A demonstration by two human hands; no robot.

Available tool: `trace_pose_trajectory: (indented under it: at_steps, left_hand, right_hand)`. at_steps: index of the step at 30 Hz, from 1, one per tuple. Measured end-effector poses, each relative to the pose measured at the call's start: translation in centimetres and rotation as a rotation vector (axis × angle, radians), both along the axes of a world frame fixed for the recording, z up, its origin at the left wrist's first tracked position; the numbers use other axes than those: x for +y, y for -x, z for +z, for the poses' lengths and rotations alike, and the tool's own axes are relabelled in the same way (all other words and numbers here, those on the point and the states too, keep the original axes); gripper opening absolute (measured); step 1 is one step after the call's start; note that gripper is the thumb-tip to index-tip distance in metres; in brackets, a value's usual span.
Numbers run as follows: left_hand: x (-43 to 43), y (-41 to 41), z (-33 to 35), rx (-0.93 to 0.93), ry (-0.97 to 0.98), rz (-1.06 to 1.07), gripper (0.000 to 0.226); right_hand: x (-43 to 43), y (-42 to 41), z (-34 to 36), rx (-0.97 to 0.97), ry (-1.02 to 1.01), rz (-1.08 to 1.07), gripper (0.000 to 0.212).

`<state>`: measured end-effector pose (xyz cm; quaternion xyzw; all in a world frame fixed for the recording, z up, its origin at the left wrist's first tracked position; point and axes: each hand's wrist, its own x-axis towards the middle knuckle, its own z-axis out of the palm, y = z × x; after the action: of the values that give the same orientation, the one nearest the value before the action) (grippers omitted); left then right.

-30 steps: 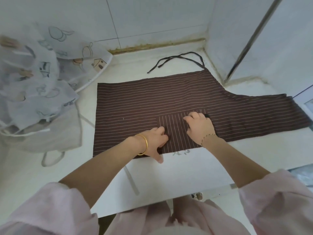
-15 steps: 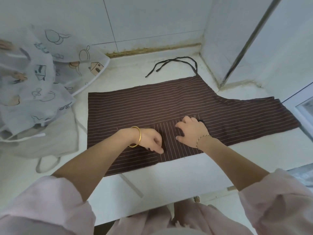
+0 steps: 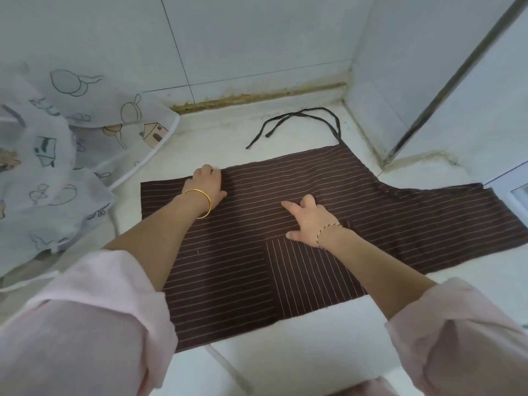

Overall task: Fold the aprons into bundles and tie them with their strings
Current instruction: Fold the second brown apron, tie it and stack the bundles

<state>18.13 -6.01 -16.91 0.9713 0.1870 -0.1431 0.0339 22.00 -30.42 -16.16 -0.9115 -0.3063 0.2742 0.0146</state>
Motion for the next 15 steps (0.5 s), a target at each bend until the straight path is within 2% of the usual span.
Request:
trace_pose_trajectory:
  at_steps: [3, 7, 10, 12, 13, 15]
  left_hand:
    - [0.8, -1.6, 0.0, -0.036, -0.036, 0.018, 0.056]
    - [1.5, -3.0, 0.9, 0.043, 0.068, 0.057, 0.049]
    - [1.2, -3.0, 1.7, 0.057, 0.154, -0.052, 0.040]
    - [0.4, -2.8, 2.9, 0.001, 0.136, -0.166, 0.036]
    - [-0.1, -2.6, 3.7, -0.025, 0.107, -0.227, 0.037]
    - [-1.3, -1.4, 5.8, -0.039, 0.083, -0.363, 0.037]
  right_hand:
    - [0.9, -1.4, 0.1, 0.103, 0.057, -0.023, 0.089]
    - [1.8, -2.3, 0.0, 0.168, 0.089, -0.043, 0.102]
    - [2.1, -2.4, 0.0, 0.200, 0.096, -0.081, 0.106]
    - [1.9, -2.3, 0.2, 0.202, 0.061, -0.111, 0.104]
    - [1.7, -2.1, 0.4, 0.154, 0.019, -0.135, 0.100]
    - [1.5, -1.2, 1.4, -0.132, -0.112, -0.150, 0.089]
